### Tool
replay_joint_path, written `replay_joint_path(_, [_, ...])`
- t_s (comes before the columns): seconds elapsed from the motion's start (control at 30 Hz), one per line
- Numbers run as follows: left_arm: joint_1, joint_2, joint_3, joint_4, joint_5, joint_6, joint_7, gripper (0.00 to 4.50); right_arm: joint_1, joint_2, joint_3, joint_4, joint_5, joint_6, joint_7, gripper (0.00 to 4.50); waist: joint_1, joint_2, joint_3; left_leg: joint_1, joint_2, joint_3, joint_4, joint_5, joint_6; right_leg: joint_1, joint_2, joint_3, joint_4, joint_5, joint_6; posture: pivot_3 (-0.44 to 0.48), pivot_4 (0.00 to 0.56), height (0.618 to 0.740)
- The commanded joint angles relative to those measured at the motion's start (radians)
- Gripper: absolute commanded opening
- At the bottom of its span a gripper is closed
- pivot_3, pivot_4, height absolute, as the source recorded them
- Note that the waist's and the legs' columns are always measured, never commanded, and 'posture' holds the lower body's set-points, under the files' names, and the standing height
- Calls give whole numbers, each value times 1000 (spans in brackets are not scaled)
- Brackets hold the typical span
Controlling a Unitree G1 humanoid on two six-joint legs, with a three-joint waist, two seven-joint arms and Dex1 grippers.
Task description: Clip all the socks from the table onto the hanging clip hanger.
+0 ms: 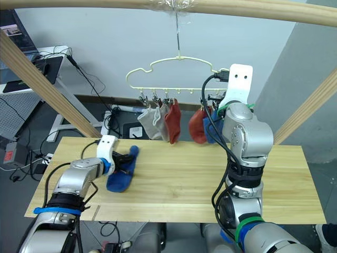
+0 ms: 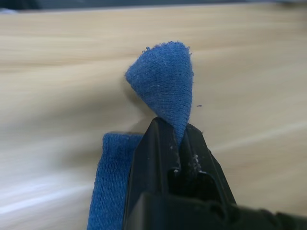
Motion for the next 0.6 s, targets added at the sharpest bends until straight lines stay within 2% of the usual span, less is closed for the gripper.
replay_joint_path(0.03, [-31, -19, -21, -180, -70, 81, -63, 39, -9, 10, -17, -43, 5, 10, 0, 0, 0, 0, 0, 0, 0, 0, 0, 0, 0, 0, 0, 0, 0, 0, 0, -41, 259, 740])
replay_joint_path(0.17, [-98, -65, -53, -319, -145, 184, -94, 39, -13, 15, -23, -42, 6, 20, 3, 0, 0, 0, 0, 0, 0, -1, -1, 0, 0, 0, 0, 0, -1, 0, 0, -46, 261, 740])
replay_joint_path(0.27, [-170, -111, -80, -352, -171, 221, -92, 39, -17, 17, -26, -40, 7, 24, 4, 0, -1, 0, 0, 0, 0, -1, 0, 0, 0, 0, 0, 0, -2, 0, 0, -46, 260, 740])
replay_joint_path(0.43, [-263, -188, -117, -317, -176, 209, -81, 39, -25, 21, -31, -37, 8, 28, 4, 0, -6, 0, 0, 0, 0, -1, -1, 0, 0, 1, 0, 0, -4, 0, 0, -48, 258, 740])
replay_joint_path(0.6, [-351, -283, -153, -191, -145, 129, -69, 39, -33, 25, -34, -33, 9, 30, 3, 0, -4, 0, 0, -1, 0, -1, -2, 0, 0, 1, 0, -1, -5, 0, 0, -55, 257, 740])
